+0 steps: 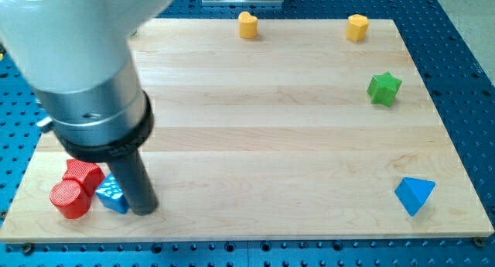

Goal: Push the triangle to the bottom center of the board

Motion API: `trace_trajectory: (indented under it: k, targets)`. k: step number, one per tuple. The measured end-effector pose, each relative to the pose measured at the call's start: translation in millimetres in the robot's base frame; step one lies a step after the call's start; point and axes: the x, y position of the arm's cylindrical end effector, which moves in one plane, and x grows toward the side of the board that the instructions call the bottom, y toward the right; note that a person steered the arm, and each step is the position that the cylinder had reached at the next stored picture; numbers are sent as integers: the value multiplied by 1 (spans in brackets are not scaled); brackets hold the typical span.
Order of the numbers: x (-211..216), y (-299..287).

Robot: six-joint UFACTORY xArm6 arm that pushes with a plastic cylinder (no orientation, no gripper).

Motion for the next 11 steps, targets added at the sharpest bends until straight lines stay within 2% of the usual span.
trace_trajectory:
  k: [1, 2, 3, 5, 6, 7, 9, 10, 11]
  targets:
    - [-20, 26]
    - [-60, 92]
    - [-71, 182]
    - [-65, 415]
    - [-20, 463]
    - [-4, 429]
    - [-9, 213]
    - [-12, 218]
    - [-10, 261]
